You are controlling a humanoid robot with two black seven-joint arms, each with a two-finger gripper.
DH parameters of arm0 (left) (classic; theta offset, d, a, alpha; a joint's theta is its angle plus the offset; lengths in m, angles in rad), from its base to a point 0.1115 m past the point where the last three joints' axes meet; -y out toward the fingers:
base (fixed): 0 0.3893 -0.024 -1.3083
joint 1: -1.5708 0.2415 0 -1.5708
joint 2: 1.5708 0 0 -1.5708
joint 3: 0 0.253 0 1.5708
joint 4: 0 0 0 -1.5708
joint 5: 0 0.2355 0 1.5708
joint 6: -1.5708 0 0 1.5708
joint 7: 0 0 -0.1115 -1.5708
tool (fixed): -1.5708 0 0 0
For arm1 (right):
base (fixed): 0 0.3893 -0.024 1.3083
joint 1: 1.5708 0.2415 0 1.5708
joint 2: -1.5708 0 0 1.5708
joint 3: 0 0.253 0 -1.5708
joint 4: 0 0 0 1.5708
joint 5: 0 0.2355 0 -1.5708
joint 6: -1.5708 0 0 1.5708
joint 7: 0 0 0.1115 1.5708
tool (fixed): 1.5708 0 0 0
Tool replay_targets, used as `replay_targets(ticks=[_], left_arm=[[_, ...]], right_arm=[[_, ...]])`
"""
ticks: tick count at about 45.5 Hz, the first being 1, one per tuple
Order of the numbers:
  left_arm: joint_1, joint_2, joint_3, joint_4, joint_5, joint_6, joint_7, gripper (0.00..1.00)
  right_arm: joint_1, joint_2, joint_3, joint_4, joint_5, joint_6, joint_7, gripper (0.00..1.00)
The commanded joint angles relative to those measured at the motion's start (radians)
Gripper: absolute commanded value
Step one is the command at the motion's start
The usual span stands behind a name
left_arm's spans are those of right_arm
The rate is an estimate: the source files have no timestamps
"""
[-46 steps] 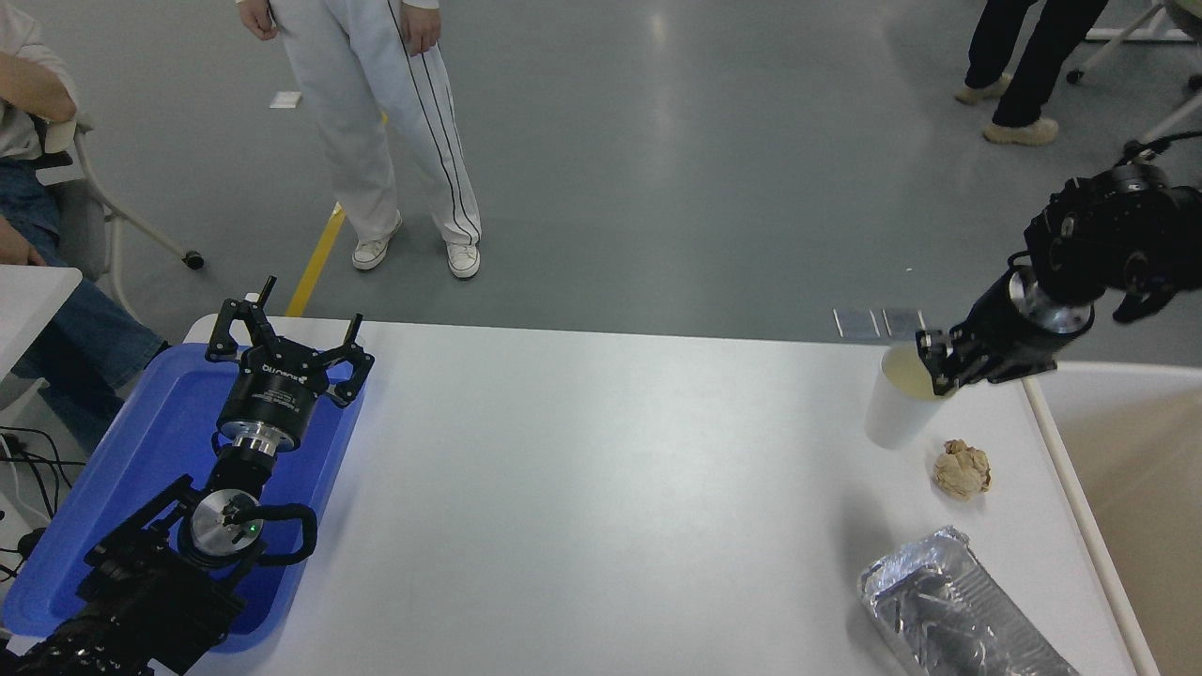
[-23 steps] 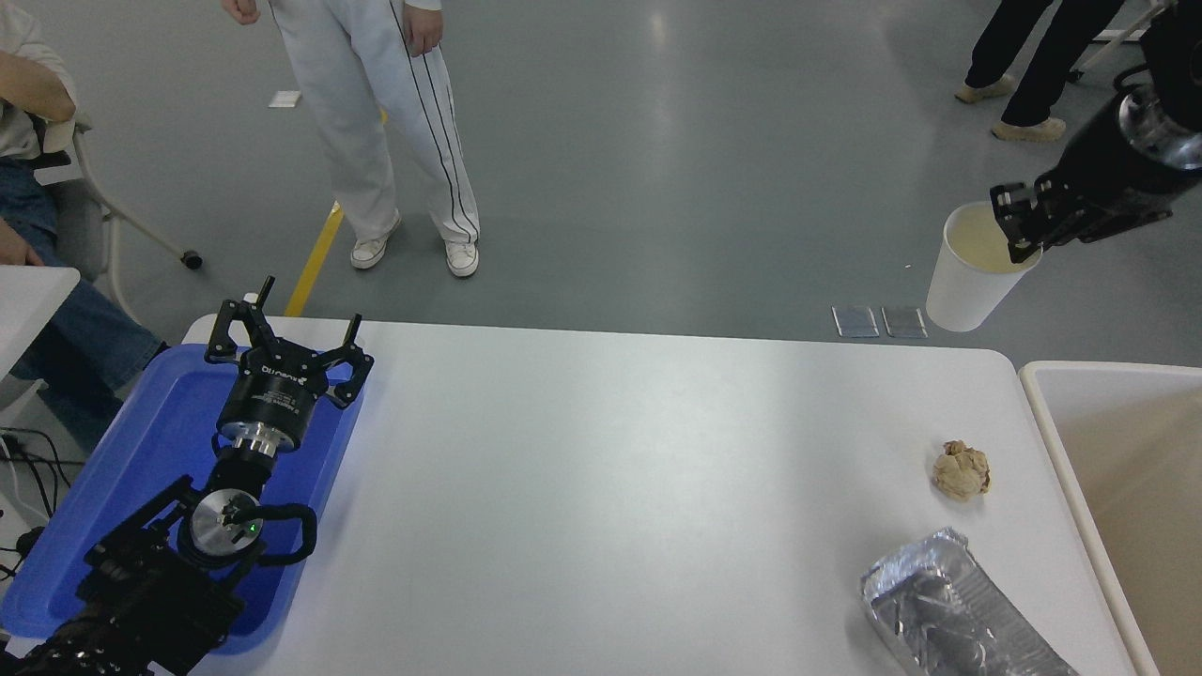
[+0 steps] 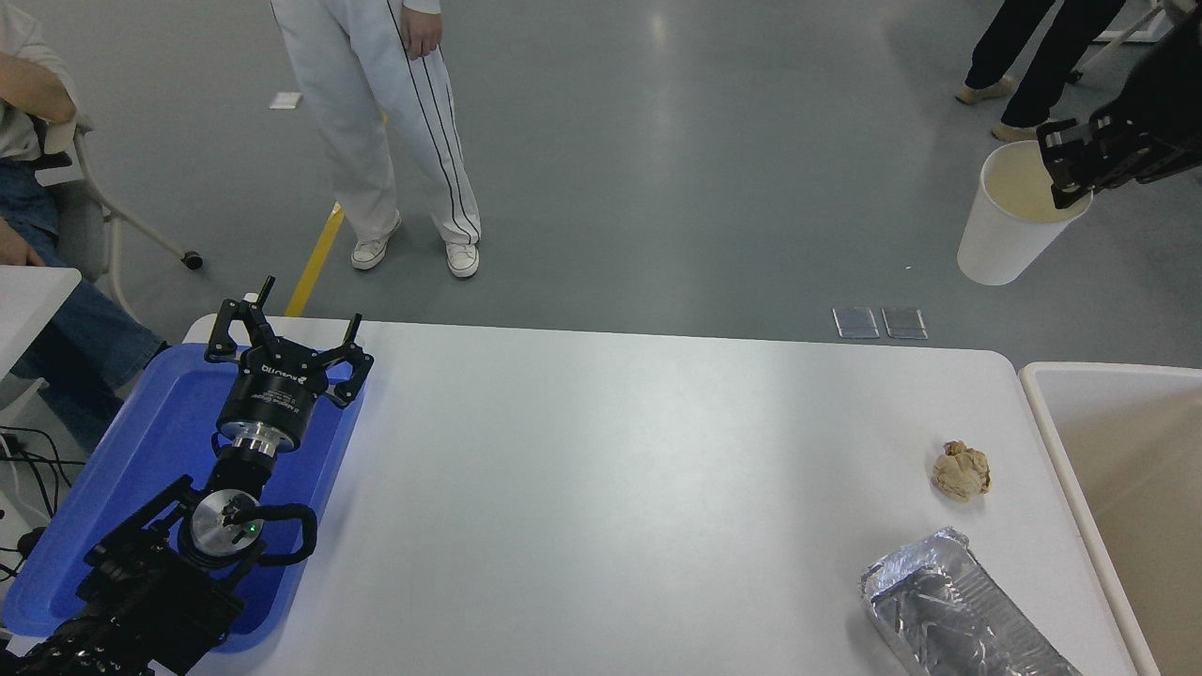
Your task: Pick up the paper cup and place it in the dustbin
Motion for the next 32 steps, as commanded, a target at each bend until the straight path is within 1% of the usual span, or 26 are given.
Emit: replay_targets(ticks=[1, 10, 17, 20, 28, 32], left_arm=[[0.0, 0.0, 0.0, 0.0, 0.0, 0.0, 0.0, 1.0], [0.0, 0.0, 0.0, 0.0, 0.0, 0.0, 0.0, 1.0], [0.0, 0.0, 0.0, 0.0, 0.0, 0.0, 0.0, 1.0], [0.0, 0.0, 0.0, 0.0, 0.0, 0.0, -0.001, 1.0], [0.0, 0.0, 0.0, 0.0, 0.0, 0.0, 0.0, 1.0], [0.0, 0.0, 0.0, 0.0, 0.0, 0.0, 0.0, 1.0]], right_arm=[[-0.144, -0.198, -0.047, -0.125, -0.04, 0.0, -0.001, 0.0], [-0.261, -0.347, -0.038, -0.245, -0.118, 0.0, -0.001, 0.0], [-0.322, -0.444, -0.029, -0.288, -0.126, 0.0, 0.001, 0.0], [-0.381, -0.464, -0.013, -0.317, -0.126, 0.0, 0.001, 0.0], [-0.611, -0.53, 0.145, -0.484, -0.126, 0.0, 0.001, 0.0], [-0.768, -0.534, 0.281, -0.607, -0.118, 0.0, 0.002, 0.0]])
